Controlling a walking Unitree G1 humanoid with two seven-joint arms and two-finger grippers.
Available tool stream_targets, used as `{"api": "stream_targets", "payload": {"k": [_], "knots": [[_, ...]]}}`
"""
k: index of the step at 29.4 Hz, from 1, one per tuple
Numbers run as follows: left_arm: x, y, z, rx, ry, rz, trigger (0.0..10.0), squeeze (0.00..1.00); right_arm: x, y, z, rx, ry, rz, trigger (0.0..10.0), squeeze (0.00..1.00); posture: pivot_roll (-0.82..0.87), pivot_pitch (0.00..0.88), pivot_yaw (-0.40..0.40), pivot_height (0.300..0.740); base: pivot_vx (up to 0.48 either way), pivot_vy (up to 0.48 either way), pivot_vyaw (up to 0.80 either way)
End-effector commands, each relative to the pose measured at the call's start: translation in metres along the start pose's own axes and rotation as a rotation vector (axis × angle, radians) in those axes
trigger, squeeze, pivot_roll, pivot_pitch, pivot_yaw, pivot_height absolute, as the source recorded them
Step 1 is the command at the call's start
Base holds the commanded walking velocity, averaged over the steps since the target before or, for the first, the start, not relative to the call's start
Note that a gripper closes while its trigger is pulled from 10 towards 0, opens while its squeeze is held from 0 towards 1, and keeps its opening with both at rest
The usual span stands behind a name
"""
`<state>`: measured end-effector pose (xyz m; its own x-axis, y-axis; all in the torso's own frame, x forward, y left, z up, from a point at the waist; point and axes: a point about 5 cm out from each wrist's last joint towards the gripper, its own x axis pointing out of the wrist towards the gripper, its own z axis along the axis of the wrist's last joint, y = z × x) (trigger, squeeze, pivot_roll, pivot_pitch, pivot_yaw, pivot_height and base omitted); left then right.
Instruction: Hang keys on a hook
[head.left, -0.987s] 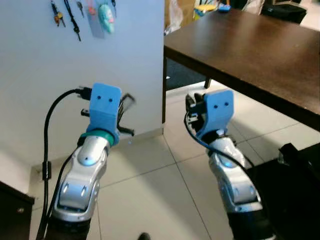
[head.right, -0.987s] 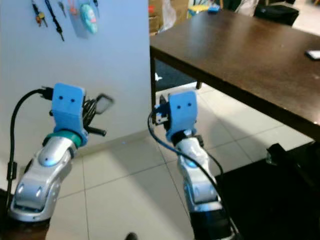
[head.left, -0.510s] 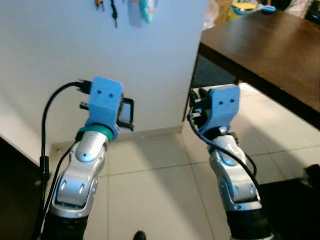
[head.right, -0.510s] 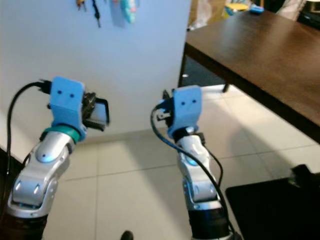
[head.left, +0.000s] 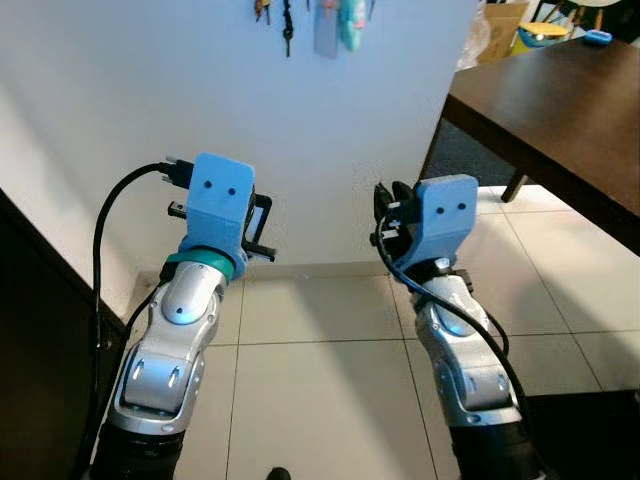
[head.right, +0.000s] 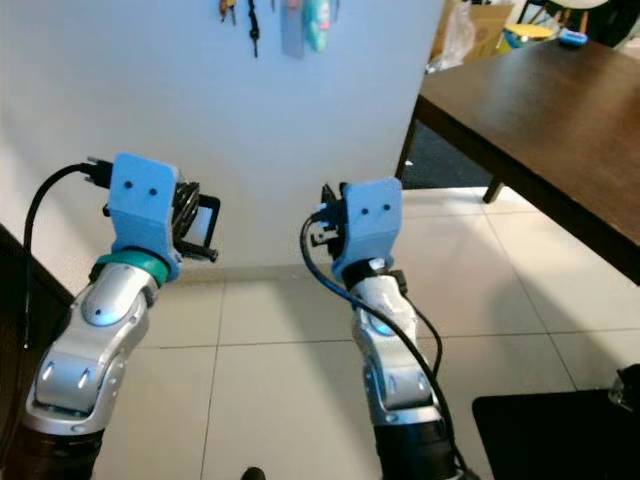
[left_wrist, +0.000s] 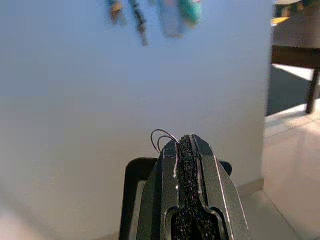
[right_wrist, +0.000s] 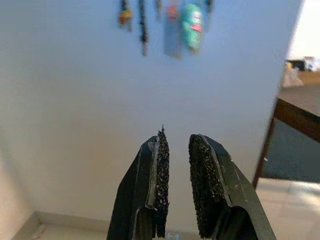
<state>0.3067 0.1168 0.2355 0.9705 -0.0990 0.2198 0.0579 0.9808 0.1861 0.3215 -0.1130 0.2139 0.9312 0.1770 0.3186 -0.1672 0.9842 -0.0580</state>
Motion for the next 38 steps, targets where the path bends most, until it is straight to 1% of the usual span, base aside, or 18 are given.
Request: {"api": "stream_targets", "payload": {"k": [1, 8, 23, 29, 38], "knots": [[0.0004, -0.0024, -0.0018, -0.001, 0.002, -0.013, 10.0, 0.0, -0.0025, -0.0039, -0.0058, 0.028, 0.024, -0.017, 10.0, 0.0, -0.12, 0.071, 0.125, 0.74, 0.458, 0.0, -0.8], [0.0009, -0.0027, -0.0028, 0.002, 0.002, -0.013, 10.0, 0.0, -0.002, -0.0043, -0.0063, 0.022, 0.023, -0.017, 10.0, 0.0, -0.12, 0.066, 0.126, 0.74, 0.458, 0.0, -0.8], [0.0015, -0.0033, -0.0053, 0.005, 0.0, -0.012, 10.0, 0.0, -0.0013, -0.0044, -0.0063, -0.008, 0.009, -0.002, 10.0, 0.0, -0.13, 0.052, 0.119, 0.74, 0.456, 0.0, 0.0], [0.002, -0.0035, -0.0055, 0.005, -0.002, -0.013, 10.0, 0.0, -0.0011, -0.0045, -0.0063, -0.005, 0.01, -0.002, 10.0, 0.0, -0.13, 0.052, 0.121, 0.74, 0.455, 0.0, -0.79], [0.0026, -0.0037, -0.0044, 0.003, -0.005, -0.012, 10.0, 0.0, -0.0005, -0.006, -0.004, -0.025, -0.004, -0.005, 10.0, 0.0, -0.12, 0.055, 0.12, 0.74, 0.453, 0.0, 0.0]]}}
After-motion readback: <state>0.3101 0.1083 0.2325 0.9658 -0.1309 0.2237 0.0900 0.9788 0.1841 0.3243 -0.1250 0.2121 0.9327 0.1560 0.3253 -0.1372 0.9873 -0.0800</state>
